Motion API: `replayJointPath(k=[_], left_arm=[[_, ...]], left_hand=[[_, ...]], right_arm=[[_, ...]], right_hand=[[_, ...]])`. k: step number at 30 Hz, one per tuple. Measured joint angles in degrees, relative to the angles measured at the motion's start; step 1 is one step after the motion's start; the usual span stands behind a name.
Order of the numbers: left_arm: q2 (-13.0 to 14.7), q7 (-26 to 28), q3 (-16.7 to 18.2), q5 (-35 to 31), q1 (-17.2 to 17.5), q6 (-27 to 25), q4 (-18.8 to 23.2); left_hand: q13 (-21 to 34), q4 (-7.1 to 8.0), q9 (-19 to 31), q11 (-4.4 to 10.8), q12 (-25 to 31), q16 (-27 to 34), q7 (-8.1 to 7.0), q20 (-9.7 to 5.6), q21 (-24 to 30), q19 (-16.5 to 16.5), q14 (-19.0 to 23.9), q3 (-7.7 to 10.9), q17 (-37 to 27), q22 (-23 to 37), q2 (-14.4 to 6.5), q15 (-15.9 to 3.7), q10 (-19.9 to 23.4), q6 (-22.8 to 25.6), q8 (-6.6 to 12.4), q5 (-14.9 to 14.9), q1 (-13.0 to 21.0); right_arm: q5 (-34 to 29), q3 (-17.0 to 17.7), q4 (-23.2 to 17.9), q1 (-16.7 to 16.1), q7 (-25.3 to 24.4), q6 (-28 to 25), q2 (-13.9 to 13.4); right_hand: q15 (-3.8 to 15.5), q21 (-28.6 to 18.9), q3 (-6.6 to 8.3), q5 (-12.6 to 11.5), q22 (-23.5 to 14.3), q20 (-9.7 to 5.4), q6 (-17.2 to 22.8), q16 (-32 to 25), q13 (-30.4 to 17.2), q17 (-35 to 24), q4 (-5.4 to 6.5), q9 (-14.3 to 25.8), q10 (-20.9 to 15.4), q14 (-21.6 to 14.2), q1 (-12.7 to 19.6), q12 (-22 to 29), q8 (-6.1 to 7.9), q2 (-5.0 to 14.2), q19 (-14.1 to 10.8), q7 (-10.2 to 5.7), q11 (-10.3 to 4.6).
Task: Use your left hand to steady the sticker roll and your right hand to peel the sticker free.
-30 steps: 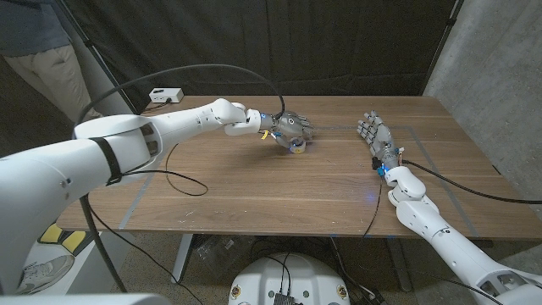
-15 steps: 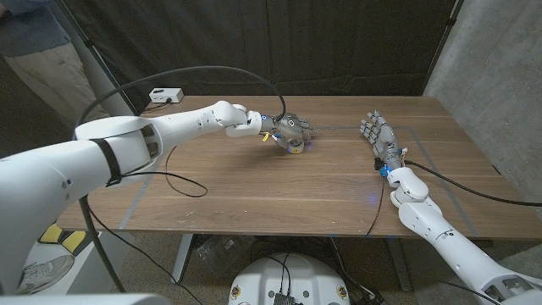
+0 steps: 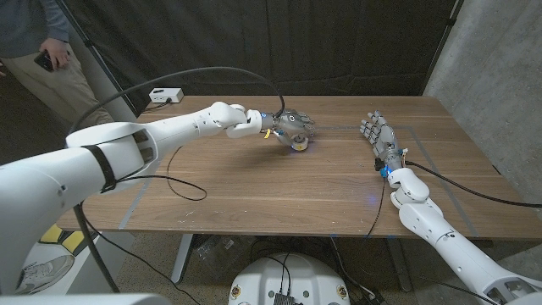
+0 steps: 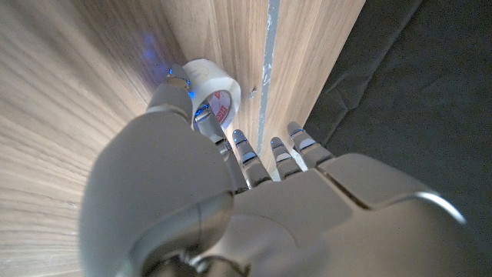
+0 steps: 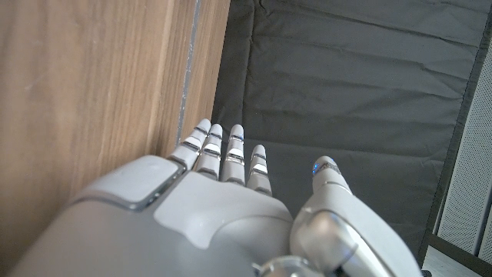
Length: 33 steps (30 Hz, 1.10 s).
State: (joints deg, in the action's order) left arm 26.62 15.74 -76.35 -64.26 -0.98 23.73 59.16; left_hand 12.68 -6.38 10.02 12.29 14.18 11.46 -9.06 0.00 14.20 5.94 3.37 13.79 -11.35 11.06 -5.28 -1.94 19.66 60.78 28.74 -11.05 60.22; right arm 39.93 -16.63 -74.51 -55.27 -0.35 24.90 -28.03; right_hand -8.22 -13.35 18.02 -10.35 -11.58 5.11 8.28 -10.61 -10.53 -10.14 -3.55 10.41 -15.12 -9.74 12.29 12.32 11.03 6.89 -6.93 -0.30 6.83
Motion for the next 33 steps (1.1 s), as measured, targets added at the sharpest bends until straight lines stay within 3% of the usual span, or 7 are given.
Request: replayJointPath(k=[6,15,29,33], left_arm=[[0.8,-1.9,3.9,3.4,2.4,-1.5,2.3],[1.5,-2.9,8.6,7.7,6.0,-4.2,5.0],[2.7,-1.6,14.7,12.7,11.6,-8.3,9.5],[2.8,-1.3,16.4,14.8,13.0,-9.1,10.2]], left_hand=[[0.0,0.00,0.0,0.00,0.0,0.0,0.09,0.00,0.0,0.0,0.5,0.00,0.0,0.0,0.0,-0.11,0.0,-0.1,0.00,0.0,0.0],[0.2,0.00,0.0,-0.01,0.0,0.0,0.50,-0.12,0.2,0.1,0.5,0.00,0.0,0.3,-0.4,-0.11,0.0,-0.5,0.00,0.0,0.3],[0.3,-0.48,0.0,-0.08,0.0,0.0,0.71,-0.61,0.4,0.6,1.1,0.48,0.2,0.3,-0.4,-0.11,0.5,-0.7,0.00,0.1,0.3],[0.3,-0.48,0.0,-0.11,0.0,0.0,0.93,-0.61,0.4,0.6,1.5,0.48,0.2,0.3,-0.8,-0.30,1.1,-0.9,0.00,0.1,0.7]], right_arm=[[-0.2,0.1,-0.8,-0.6,-0.5,0.0,-0.3],[-1.0,0.1,-2.4,-1.4,-1.5,-0.3,-1.1],[-3.0,0.1,-4.6,-2.6,-3.2,-0.5,-2.2],[-4.0,0.1,-5.3,-2.8,-4.0,-0.5,-2.6]], right_hand=[[0.00,0.0,0.00,0.0,0.0,0.00,0.0,0.0,0.0,0.0,0.00,0.0,0.0,0.0,0.0,0.0,0.00,0.00,0.0,0.00,0.00],[0.74,-0.3,1.43,-0.3,0.0,0.00,0.0,-0.9,0.0,0.0,-1.43,0.0,-0.7,-3.6,1.8,0.4,0.00,0.03,-0.8,0.00,-0.34],[1.66,-0.3,1.91,-0.3,0.0,-0.32,0.0,-0.9,-0.3,0.0,-2.41,0.0,-1.4,-4.7,3.0,0.4,0.00,-0.49,-1.1,0.00,-1.04],[1.85,-0.3,2.21,-0.3,0.0,-0.11,0.6,-0.9,-0.3,0.0,-3.19,0.0,-2.3,-5.1,3.9,0.9,0.00,-0.59,-1.3,-0.05,-1.11]])
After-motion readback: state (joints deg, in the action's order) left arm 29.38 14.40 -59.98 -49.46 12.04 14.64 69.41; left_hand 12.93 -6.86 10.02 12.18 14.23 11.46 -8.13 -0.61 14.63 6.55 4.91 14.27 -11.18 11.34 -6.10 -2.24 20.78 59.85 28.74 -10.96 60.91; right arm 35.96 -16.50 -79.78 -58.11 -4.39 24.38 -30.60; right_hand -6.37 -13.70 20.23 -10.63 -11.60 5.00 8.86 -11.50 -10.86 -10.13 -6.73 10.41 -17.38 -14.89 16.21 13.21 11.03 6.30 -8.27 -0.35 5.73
